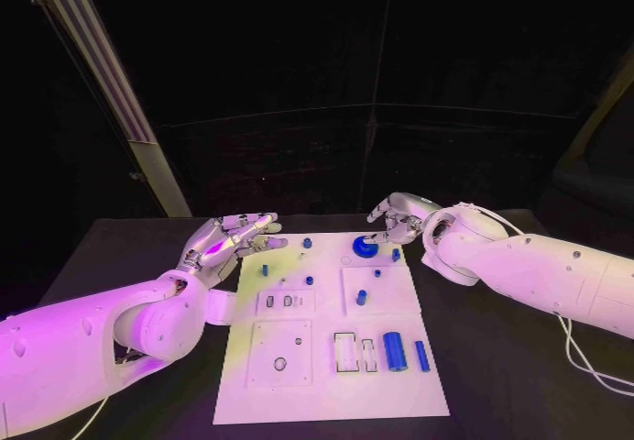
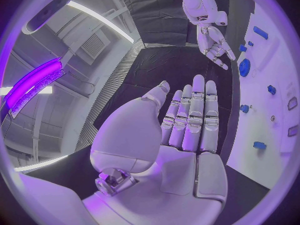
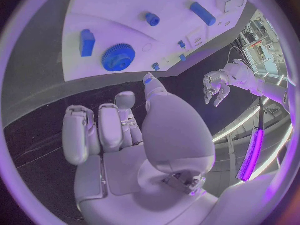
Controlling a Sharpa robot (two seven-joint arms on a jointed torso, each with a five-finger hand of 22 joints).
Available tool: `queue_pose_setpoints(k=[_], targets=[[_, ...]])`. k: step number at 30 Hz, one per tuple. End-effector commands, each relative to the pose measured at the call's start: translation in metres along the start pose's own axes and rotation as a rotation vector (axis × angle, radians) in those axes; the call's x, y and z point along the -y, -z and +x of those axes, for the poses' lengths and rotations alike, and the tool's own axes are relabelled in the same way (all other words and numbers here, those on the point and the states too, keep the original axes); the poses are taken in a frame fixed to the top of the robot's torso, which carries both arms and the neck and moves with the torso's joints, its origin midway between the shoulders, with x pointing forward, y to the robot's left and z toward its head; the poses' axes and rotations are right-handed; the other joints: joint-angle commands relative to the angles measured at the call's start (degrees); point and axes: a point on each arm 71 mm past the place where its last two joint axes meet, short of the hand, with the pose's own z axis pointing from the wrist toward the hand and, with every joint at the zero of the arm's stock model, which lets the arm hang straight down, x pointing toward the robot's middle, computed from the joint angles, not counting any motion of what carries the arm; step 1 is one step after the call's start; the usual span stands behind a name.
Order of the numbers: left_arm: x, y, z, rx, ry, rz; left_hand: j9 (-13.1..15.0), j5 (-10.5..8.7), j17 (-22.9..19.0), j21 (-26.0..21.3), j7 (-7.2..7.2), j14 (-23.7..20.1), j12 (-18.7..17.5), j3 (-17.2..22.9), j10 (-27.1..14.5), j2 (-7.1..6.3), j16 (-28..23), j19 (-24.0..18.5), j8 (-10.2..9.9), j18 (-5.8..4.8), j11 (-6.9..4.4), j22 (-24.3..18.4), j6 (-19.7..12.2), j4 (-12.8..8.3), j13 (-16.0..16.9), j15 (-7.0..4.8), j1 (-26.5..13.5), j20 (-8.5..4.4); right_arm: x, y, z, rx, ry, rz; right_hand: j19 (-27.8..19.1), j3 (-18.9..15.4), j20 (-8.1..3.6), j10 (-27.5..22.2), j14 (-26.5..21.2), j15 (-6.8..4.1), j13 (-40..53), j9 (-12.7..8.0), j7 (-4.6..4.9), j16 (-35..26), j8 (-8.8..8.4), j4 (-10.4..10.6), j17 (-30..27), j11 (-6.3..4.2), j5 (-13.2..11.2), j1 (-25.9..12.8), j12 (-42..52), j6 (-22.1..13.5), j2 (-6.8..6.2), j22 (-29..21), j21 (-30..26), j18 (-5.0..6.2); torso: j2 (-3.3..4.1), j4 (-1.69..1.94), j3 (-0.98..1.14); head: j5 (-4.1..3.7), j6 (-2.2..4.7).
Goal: Assemble the parts on the task board
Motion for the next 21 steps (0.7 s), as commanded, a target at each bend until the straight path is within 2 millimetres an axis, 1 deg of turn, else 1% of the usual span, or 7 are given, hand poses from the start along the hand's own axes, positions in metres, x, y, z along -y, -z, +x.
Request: queue_pose_setpoints(k=[1,3,9,18,21], targets=[[0.001,-0.001,0.002,-0.016,0.009,0.007,0.03,0.09,0.06,-0.24,0.06,-0.23,-0.31,0.29,0.33,-0.22,-0.34,0.29,-0.25,0.90,0.18,-0.09,0.40,0.00,-0.06,0.00,0.51,0.21,0.004,-0.001,0.005,-0.093,0.019,0.052,0.34,-0.38,0.24,-0.46,1.69,0.44,1.68,-0.03,-0.14,0.58,0.56,0.58,0.90,0.16,0.97,1.21,1.26,-0.55,0.17,4.01,0.32,-1.05,0.13,-0.04,-0.04,-0.26,0.21],[0.001,-0.001,0.002,-0.017,0.009,0.007,0.03,0.09,0.06,-0.24,0.06,-0.23,-0.31,0.29,0.33,-0.22,-0.34,0.29,-0.25,0.90,0.18,-0.09,0.40,0.00,-0.06,0.00,0.51,0.21,0.004,-0.002,0.007,-0.108,0.031,0.054,0.36,-0.57,0.28,-0.53,1.66,0.46,2.37,-0.01,-0.15,0.76,0.81,0.81,1.16,0.16,1.32,1.64,1.76,-0.61,0.31,4.08,0.35,-1.06,0.13,0.06,-0.10,-0.42,0.17],[0.000,-0.002,0.002,-0.015,0.007,0.007,0.03,0.10,0.08,-0.25,0.07,-0.24,-0.34,0.34,0.33,-0.22,-0.37,0.30,-0.27,0.90,0.18,-0.09,0.38,-0.02,-0.06,0.00,0.51,0.21,-0.001,-0.007,0.010,-0.117,0.104,0.035,0.44,-0.81,0.31,-0.39,1.66,0.45,3.43,-0.02,-0.27,1.01,1.03,1.06,1.58,0.10,1.66,2.06,2.58,-0.78,0.42,4.25,0.42,-1.09,0.13,0.12,-0.06,-0.28,-0.10],[0.000,-0.003,0.002,-0.012,0.005,0.005,-0.01,0.14,0.17,-0.30,0.10,-0.21,-0.57,0.82,0.30,-0.15,-0.57,0.34,-0.39,0.90,0.20,-0.13,0.29,-0.27,-0.10,-0.01,0.69,0.19,-0.006,-0.014,0.013,-0.110,0.140,0.020,0.73,-0.83,0.21,0.15,1.72,0.30,5.46,0.07,-0.51,1.53,1.73,1.12,2.47,-0.11,1.93,3.18,4.21,-0.49,1.14,4.75,0.61,-1.19,0.11,0.02,-0.10,-0.13,-0.47],[0.000,-0.003,0.002,-0.012,0.005,0.004,-0.02,0.13,0.19,-0.32,0.12,-0.20,-0.63,0.90,0.27,-0.17,-0.61,0.34,-0.43,0.90,0.22,-0.13,0.25,-0.32,-0.11,0.00,0.70,0.19,-0.007,-0.015,0.014,-0.113,0.142,0.017,0.90,-0.84,0.18,0.33,1.77,0.26,6.00,0.10,-0.58,1.71,1.92,1.08,2.79,-0.17,2.04,3.41,4.66,-0.33,1.27,5.01,0.71,-1.24,0.10,0.04,-0.09,-0.17,-0.51]])
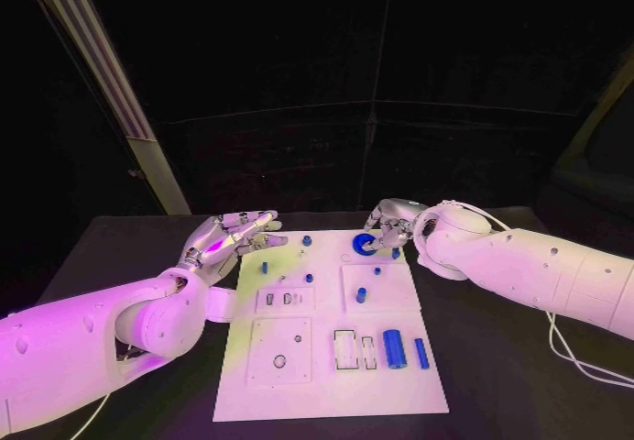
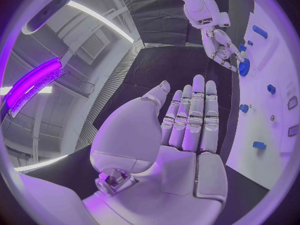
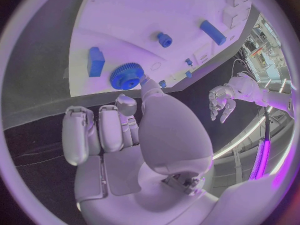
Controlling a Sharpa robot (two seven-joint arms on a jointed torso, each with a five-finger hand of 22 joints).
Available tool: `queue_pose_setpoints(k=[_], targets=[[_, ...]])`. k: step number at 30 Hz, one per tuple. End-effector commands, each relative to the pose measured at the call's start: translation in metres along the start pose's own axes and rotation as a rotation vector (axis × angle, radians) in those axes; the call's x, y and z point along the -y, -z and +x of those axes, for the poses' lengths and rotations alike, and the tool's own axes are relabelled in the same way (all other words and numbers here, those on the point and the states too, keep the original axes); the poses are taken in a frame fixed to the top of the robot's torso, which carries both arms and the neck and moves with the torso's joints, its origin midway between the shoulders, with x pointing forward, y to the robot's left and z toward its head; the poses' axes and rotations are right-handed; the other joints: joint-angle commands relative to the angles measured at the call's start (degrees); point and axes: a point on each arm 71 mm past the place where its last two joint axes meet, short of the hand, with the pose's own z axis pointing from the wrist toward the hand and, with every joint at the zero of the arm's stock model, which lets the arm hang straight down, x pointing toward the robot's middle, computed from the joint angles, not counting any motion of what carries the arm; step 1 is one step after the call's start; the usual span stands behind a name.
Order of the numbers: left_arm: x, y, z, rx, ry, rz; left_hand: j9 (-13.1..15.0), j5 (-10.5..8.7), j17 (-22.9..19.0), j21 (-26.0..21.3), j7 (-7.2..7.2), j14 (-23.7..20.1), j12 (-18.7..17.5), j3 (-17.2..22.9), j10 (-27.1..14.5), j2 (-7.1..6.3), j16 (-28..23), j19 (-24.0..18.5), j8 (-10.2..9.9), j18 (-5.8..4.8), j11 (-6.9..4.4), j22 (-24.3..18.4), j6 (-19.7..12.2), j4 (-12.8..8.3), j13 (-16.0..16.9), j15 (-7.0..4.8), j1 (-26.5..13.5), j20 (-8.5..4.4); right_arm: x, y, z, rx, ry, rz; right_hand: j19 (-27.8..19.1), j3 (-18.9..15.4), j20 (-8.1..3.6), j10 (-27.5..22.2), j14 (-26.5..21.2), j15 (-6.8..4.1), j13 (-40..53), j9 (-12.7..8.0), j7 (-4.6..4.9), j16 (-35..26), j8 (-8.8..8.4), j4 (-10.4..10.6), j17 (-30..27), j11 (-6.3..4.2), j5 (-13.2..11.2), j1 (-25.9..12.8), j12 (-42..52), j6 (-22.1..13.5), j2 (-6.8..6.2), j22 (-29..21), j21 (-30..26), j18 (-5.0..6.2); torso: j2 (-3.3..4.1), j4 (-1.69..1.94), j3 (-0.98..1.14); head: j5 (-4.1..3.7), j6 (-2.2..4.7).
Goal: Assemble the parts on the task board
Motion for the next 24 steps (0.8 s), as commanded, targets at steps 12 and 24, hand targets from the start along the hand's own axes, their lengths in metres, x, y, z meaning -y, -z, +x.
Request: queue_pose_setpoints(k=[12,24], targets=[[0.0007,-0.0010,0.0007,-0.010,0.005,0.003,-0.04,0.13,0.10,-0.34,0.15,-0.19,-0.38,0.48,0.24,0.04,-0.45,0.35,-0.24,0.89,0.24,-0.09,0.19,-0.18,-0.06,0.00,0.48,0.19,-0.0002,-0.0047,0.0032,-0.043,0.052,0.000,1.01,-0.06,-0.19,0.91,1.97,0.11,2.24,0.19,-0.45,1.14,1.26,0.02,1.61,-0.36,0.85,1.39,1.93,0.88,0.71,5.88,0.73,-0.52,-0.01,-0.09,0.00,0.38,-0.44],[0.0005,-0.0013,-0.0002,-0.008,0.004,0.002,-0.04,0.12,0.10,-0.34,0.16,-0.19,-0.40,0.50,0.23,0.03,-0.46,0.35,-0.25,0.89,0.25,-0.09,0.18,-0.19,-0.07,0.01,0.48,0.19,-0.0034,-0.0060,0.0047,-0.054,0.054,-0.010,1.43,0.16,-0.38,1.37,2.12,-0.12,3.72,0.29,-0.79,1.82,2.31,-0.49,2.81,-0.67,1.16,2.38,2.95,2.51,1.76,6.55,0.99,-0.66,0.00,-0.09,-0.01,0.26,-0.67]])
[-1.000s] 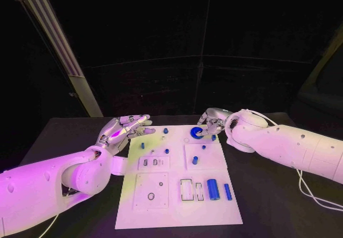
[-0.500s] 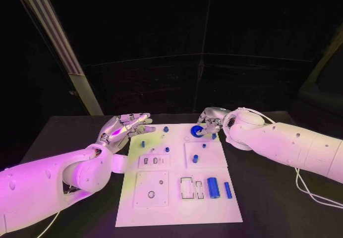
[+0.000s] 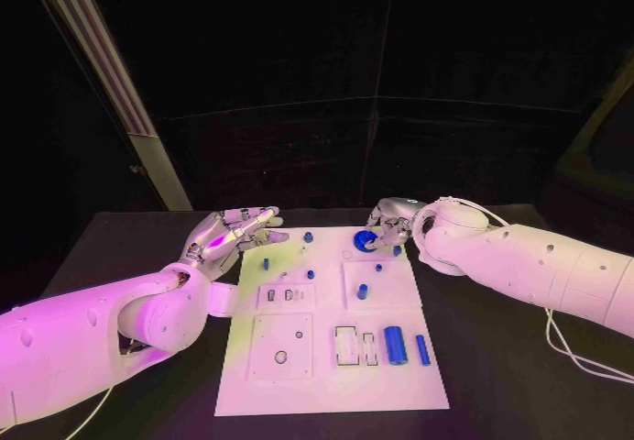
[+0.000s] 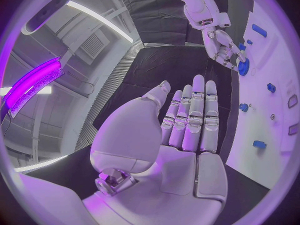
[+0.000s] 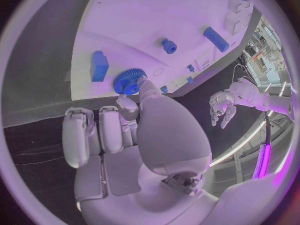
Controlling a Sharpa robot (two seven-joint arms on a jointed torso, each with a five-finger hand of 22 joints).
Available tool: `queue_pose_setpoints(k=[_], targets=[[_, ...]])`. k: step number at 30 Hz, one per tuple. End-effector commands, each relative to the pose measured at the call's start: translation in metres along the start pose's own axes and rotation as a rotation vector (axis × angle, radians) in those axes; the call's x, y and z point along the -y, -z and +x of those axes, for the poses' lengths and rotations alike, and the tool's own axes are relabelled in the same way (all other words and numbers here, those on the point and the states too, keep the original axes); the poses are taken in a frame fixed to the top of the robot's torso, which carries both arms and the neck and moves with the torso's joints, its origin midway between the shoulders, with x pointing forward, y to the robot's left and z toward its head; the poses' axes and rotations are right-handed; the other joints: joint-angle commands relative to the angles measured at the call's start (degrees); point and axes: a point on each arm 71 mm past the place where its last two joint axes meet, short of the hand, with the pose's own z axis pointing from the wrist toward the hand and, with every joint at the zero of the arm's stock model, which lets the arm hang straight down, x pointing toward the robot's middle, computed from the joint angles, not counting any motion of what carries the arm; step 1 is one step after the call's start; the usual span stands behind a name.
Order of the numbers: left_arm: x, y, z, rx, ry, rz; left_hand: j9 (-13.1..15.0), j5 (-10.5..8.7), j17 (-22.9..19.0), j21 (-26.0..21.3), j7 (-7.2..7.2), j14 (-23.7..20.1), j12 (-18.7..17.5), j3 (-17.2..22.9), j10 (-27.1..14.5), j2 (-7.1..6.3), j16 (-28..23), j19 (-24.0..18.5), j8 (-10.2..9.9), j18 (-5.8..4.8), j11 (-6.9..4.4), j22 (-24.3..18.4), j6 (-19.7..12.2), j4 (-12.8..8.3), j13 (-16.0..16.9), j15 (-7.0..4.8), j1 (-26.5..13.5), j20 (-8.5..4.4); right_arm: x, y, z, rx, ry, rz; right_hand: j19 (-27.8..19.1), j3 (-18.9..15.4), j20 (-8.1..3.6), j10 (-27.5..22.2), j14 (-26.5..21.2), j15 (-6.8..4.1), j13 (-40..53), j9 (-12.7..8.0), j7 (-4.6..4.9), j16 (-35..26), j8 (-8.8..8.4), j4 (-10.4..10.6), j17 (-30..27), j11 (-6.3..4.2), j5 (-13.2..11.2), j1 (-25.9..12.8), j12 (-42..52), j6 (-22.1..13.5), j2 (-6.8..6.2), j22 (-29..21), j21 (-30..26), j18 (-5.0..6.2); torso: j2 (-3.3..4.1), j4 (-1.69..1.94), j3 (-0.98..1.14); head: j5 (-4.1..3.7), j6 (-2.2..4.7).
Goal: Assemble the parts on the task board
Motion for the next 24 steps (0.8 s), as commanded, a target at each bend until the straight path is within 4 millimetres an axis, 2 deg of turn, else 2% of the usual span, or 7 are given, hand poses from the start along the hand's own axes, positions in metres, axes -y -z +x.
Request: queue_pose_setpoints(k=[1,7,10,11,13,18,24], targets=[[0.001,-0.001,0.002,-0.012,0.007,0.005,-0.04,0.12,0.05,-0.35,0.16,-0.19,-0.40,0.26,0.23,0.03,-0.13,0.35,-0.25,0.89,0.24,-0.05,0.18,0.05,-0.08,0.01,0.48,0.19,-0.002,0.000,0.001,-0.012,0.011,-0.011,0.45,0.25,0.01,0.40,2.13,-0.15,0.44,0.07,-0.04,0.28,0.48,-0.53,0.28,-0.10,0.01,0.79,0.51,0.59,0.21,6.62,0.35,-0.69,-0.01,-0.01,-0.02,-0.16,-0.06],[0.001,-0.001,0.002,-0.013,0.007,0.004,-0.04,0.12,0.05,-0.35,0.16,-0.19,-0.40,0.26,0.23,0.03,-0.13,0.35,-0.25,0.89,0.24,-0.05,0.18,0.05,-0.08,0.01,0.48,0.19,-0.003,-0.001,0.000,0.009,0.022,-0.008,0.68,0.57,-0.06,0.66,2.20,-0.19,1.12,0.03,-0.04,0.59,0.76,-0.69,0.88,-0.13,-0.84,1.06,0.96,1.16,0.63,6.99,0.48,-0.77,0.00,0.01,-0.02,-0.20,-0.15],[0.001,-0.001,0.002,-0.014,0.008,0.003,-0.05,0.11,0.08,-0.37,0.20,-0.18,-0.48,0.36,0.20,0.00,-0.19,0.36,-0.29,0.88,0.28,-0.06,0.12,0.01,-0.09,0.02,0.46,0.20,-0.005,-0.001,-0.001,0.027,0.038,0.000,0.94,1.57,-0.11,1.01,2.30,-0.26,1.83,0.15,-0.07,0.95,1.34,-1.24,1.55,-0.22,-1.37,2.13,1.50,2.34,1.60,7.38,0.63,-0.85,0.00,0.03,-0.01,-0.44,-0.30],[0.001,-0.001,0.002,-0.015,0.008,0.003,-0.05,0.11,0.08,-0.37,0.20,-0.18,-0.48,0.36,0.20,0.00,-0.19,0.36,-0.29,0.88,0.28,-0.06,0.12,0.01,-0.09,0.02,0.46,0.20,-0.005,-0.001,-0.002,0.032,0.041,0.003,1.12,3.07,-0.23,1.16,2.36,-0.35,2.23,0.18,-0.04,1.19,1.70,-2.03,2.00,-0.32,-3.61,3.62,1.76,3.19,2.65,7.65,0.73,-0.91,0.01,0.04,-0.01,-0.60,-0.33],[0.001,-0.001,0.002,-0.015,0.009,0.002,-0.05,0.11,0.08,-0.37,0.20,-0.18,-0.48,0.36,0.20,0.00,-0.19,0.36,-0.29,0.88,0.28,-0.06,0.12,0.01,-0.09,0.02,0.46,0.20,-0.006,-0.001,-0.003,0.050,0.051,0.011,1.34,5.14,-0.33,1.35,2.43,-0.46,2.75,0.14,-0.19,1.50,2.07,-2.90,2.59,-0.42,-5.79,4.93,2.04,4.29,3.49,8.00,0.86,-0.99,0.01,0.02,-0.03,-0.62,-0.24],[0.001,-0.001,0.002,-0.017,0.010,0.001,-0.05,0.11,0.09,-0.38,0.22,-0.18,-0.50,0.38,0.19,-0.01,-0.22,0.36,-0.30,0.88,0.30,-0.06,0.11,0.03,-0.09,0.04,0.40,0.20,-0.009,-0.001,-0.006,0.096,0.080,0.013,1.54,7.02,-0.42,1.52,2.46,-0.59,3.13,0.05,-0.43,1.72,2.35,-3.50,3.01,-0.58,-5.82,5.31,2.19,5.33,3.64,8.32,0.98,-1.06,-0.03,0.07,0.00,-0.52,-0.28],[0.000,-0.001,0.002,-0.016,0.009,-0.001,-0.05,0.11,0.09,-0.38,0.22,-0.18,-0.50,0.38,0.19,-0.01,-0.22,0.36,-0.30,0.88,0.30,-0.06,0.11,0.03,-0.09,0.04,0.40,0.20,-0.017,0.001,-0.009,0.157,0.106,-0.031,1.77,9.88,-0.69,1.79,2.49,-0.94,3.52,-0.20,-0.71,1.95,2.33,-4.27,3.50,-0.79,-4.64,5.35,2.22,6.42,3.26,8.71,1.12,-1.14,-0.03,0.05,-0.03,-0.50,-0.26]])
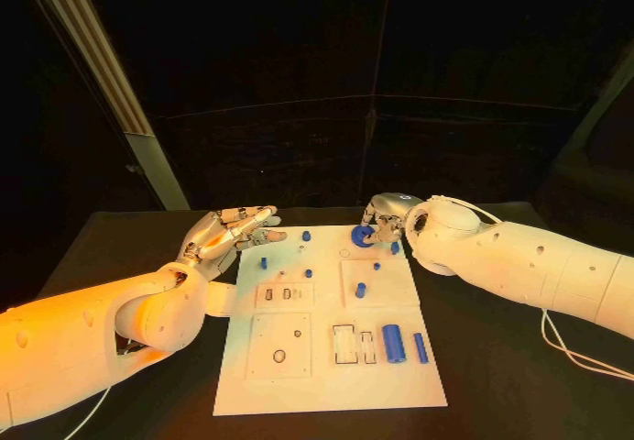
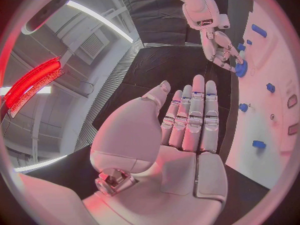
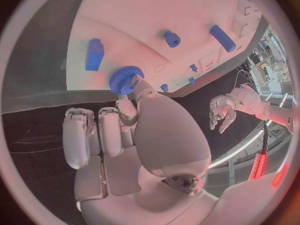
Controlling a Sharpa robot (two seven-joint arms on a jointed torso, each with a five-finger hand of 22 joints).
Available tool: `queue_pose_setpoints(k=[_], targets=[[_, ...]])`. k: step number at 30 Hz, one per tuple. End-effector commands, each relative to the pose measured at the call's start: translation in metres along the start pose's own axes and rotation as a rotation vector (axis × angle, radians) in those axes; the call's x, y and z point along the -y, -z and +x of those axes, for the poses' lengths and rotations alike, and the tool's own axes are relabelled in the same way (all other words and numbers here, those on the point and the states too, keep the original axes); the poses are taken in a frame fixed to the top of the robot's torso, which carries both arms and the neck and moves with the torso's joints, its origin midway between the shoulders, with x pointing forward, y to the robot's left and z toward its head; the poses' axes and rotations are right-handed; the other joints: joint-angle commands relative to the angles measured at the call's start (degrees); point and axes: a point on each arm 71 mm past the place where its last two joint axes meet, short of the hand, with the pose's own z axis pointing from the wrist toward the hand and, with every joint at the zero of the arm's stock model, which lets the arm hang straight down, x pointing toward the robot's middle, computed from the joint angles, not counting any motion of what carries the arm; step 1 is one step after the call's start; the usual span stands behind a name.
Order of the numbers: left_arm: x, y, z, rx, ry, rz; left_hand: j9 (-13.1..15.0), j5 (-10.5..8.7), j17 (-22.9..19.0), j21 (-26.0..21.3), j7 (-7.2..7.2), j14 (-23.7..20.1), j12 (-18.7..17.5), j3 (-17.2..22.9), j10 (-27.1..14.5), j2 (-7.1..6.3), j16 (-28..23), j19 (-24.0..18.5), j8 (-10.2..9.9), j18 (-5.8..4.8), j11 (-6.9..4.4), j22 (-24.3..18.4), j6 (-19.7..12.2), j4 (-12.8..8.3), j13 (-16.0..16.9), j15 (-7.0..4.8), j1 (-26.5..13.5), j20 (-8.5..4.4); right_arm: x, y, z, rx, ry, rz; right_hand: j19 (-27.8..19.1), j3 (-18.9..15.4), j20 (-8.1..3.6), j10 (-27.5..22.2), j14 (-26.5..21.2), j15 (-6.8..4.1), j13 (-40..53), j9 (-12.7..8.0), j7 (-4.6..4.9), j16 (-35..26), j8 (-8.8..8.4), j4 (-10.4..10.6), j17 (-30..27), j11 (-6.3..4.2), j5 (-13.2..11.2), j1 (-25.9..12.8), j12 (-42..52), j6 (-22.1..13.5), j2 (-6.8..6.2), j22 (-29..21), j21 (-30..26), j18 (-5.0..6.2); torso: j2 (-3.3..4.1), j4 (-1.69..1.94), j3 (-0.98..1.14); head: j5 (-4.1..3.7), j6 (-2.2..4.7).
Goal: Assemble the parts on the task board
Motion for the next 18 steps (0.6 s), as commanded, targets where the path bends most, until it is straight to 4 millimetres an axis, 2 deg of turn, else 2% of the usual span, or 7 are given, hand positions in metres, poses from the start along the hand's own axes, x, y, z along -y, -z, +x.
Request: queue_pose_setpoints(k=[1,5,10,14,18], targets=[[0.001,-0.001,0.002,-0.014,0.008,0.003,-0.05,0.11,0.05,-0.38,0.22,-0.18,-0.21,0.38,0.19,-0.01,-0.22,0.36,-0.30,0.88,0.30,-0.07,0.11,0.03,-0.10,0.04,0.40,0.20,-0.006,0.001,-0.008,0.096,0.039,-0.033,1.59,1.87,-0.58,0.59,2.47,-0.61,0.05,-0.10,-0.86,0.27,0.18,-0.53,0.10,0.01,0.60,0.62,0.02,2.01,0.41,8.74,0.28,-1.15,-0.04,0.04,-0.03,-0.03,0.06],[0.001,-0.001,0.002,-0.016,0.009,0.003,-0.05,0.10,0.06,-0.38,0.22,-0.18,-0.22,0.39,0.19,-0.01,-0.23,0.36,-0.30,0.88,0.31,-0.08,0.11,0.04,-0.10,0.04,0.38,0.20,-0.015,0.004,-0.010,0.125,0.027,-0.073,1.61,4.76,-0.84,0.81,2.47,-0.84,0.18,-0.28,-0.98,0.30,-0.65,-0.86,0.26,-0.11,1.32,-0.57,-0.23,2.58,-0.61,8.83,0.30,-1.17,0.01,-0.12,0.03,0.20,0.14],[0.001,-0.001,0.001,-0.015,0.008,0.001,-0.05,0.09,0.09,-0.40,0.25,-0.18,-0.28,0.46,0.19,-0.02,-0.29,0.36,-0.32,0.87,0.33,-0.09,0.09,0.06,-0.10,0.07,0.27,0.22,-0.030,0.010,-0.015,0.192,-0.008,-0.130,1.91,6.72,-0.69,1.18,2.57,-0.58,0.53,-0.29,-0.86,0.52,-1.41,-0.35,0.79,-0.05,1.98,-3.08,-0.23,3.39,-2.12,9.26,0.45,-1.27,0.03,-0.02,0.10,0.26,0.25],[0.001,-0.001,0.001,-0.015,0.008,0.000,-0.05,0.12,0.11,-0.43,0.24,-0.20,-0.34,0.64,0.19,0.04,-0.37,0.35,-0.33,0.87,0.32,-0.10,0.07,-0.01,-0.10,0.07,0.32,0.23,-0.043,0.013,-0.015,0.200,-0.021,-0.160,1.99,7.34,-0.61,1.23,2.58,-0.49,0.57,-0.29,-0.87,0.54,-1.75,-0.16,0.85,-0.06,2.02,-4.03,-0.36,3.59,-2.68,9.38,0.49,-1.29,-0.01,0.01,-0.01,0.31,0.32],[0.000,-0.001,0.002,-0.016,0.009,-0.001,-0.04,0.13,0.13,-0.45,0.24,-0.21,-0.38,0.78,0.18,0.08,-0.42,0.34,-0.34,0.87,0.32,-0.11,0.06,-0.06,-0.10,0.07,0.37,0.23,-0.057,0.013,-0.013,0.185,-0.026,-0.185,1.99,7.73,-0.55,1.23,2.55,-0.44,0.57,-0.29,-0.86,0.47,-2.08,0.03,0.75,-0.03,1.81,-4.84,-0.50,3.68,-3.13,9.41,0.50,-1.30,0.03,0.07,-0.01,0.61,0.24]])
